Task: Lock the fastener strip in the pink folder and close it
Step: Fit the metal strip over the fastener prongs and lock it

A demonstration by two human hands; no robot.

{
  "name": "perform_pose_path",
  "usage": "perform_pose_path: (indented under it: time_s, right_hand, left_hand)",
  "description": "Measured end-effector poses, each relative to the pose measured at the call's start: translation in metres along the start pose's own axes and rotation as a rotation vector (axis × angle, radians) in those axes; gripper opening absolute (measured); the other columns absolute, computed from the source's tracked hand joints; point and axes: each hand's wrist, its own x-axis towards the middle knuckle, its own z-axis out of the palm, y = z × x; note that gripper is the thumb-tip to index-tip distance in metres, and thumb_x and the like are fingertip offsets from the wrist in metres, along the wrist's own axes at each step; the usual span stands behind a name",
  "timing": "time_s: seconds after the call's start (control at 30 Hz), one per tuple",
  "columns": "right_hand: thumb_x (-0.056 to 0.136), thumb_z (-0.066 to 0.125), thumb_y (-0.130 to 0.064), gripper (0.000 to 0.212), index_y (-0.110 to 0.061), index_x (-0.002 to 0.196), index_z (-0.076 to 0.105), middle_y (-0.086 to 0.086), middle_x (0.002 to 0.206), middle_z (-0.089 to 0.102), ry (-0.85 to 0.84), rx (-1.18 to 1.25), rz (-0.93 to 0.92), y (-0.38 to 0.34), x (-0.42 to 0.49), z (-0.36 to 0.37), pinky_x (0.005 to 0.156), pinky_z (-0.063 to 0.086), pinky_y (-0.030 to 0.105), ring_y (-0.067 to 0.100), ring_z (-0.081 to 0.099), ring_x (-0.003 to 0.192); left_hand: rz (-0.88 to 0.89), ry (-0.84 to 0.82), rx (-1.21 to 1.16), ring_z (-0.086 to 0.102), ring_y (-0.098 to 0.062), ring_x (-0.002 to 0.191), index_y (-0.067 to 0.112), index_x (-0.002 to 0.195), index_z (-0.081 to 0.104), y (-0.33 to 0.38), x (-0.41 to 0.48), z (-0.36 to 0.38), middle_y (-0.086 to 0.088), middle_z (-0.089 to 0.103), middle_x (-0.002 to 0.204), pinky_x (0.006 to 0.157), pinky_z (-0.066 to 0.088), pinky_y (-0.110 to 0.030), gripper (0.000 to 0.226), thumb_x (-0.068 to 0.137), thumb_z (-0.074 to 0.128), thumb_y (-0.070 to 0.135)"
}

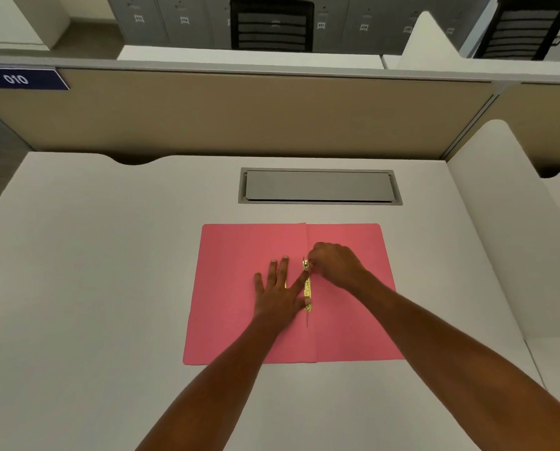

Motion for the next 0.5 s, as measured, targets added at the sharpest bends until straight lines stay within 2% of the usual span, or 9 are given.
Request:
perform_pose_path:
  time_s: [0.07, 0.13, 0.2, 0.33, 0.5]
  right_hand:
    - [0.1, 0.065, -0.014, 0.035, -0.019, 0.135, 0.065, 0.007, 0.124, 0.069, 0.005, 0.032, -0.039, 0.001, 0.002, 0.002, 0.082, 0.06, 0.038, 0.031, 0.073, 0.107]
    - [0.1, 0.066, -0.012, 0.059, -0.023, 0.155, 0.049, 0.006, 0.137, 0.065, 0.06, 0.042, -0.087, 0.001, 0.002, 0.004, 0.082, 0.063, 0.04, 0.032, 0.073, 0.108]
    - [0.098, 0.068, -0.011, 0.065, -0.026, 0.158, 0.046, 0.004, 0.143, 0.062, 0.104, 0.013, -0.155, 0.0, 0.004, 0.004, 0.08, 0.063, 0.04, 0.03, 0.073, 0.109]
    - [0.098, 0.067, -0.01, 0.032, -0.017, 0.13, 0.071, 0.005, 0.125, 0.069, 0.074, -0.064, -0.175, -0.002, 0.008, -0.003, 0.081, 0.061, 0.038, 0.027, 0.072, 0.105]
    - [0.098, 0.067, -0.008, 0.024, -0.013, 0.12, 0.075, 0.007, 0.116, 0.072, 0.052, -0.089, -0.115, -0.002, 0.011, -0.005, 0.083, 0.062, 0.039, 0.028, 0.073, 0.099]
  left_hand:
    - [-0.001, 0.003, 0.005, -0.012, -0.045, 0.165, 0.045, 0.168, -0.008, 0.0, 0.0, 0.0, -0.016, -0.018, 0.178, 0.127, 0.007, -0.073, 0.077, 0.106, 0.031, 0.069]
    - [-0.004, 0.002, -0.001, -0.013, -0.045, 0.165, 0.045, 0.167, -0.007, -0.001, 0.001, 0.0, -0.016, -0.018, 0.178, 0.127, 0.006, -0.073, 0.076, 0.105, 0.03, 0.069]
    - [-0.005, -0.002, -0.01, -0.013, -0.044, 0.165, 0.045, 0.168, -0.004, -0.001, 0.001, 0.0, -0.015, -0.017, 0.178, 0.127, 0.006, -0.073, 0.076, 0.105, 0.031, 0.069]
    - [-0.005, 0.024, -0.031, -0.012, -0.042, 0.166, 0.045, 0.168, -0.004, -0.003, 0.0, 0.004, -0.012, -0.016, 0.179, 0.127, 0.006, -0.073, 0.075, 0.105, 0.028, 0.07]
    - [-0.008, 0.062, -0.055, -0.014, -0.041, 0.166, 0.047, 0.167, -0.009, -0.004, -0.001, 0.011, -0.011, -0.018, 0.179, 0.126, 0.003, -0.074, 0.076, 0.103, 0.024, 0.073]
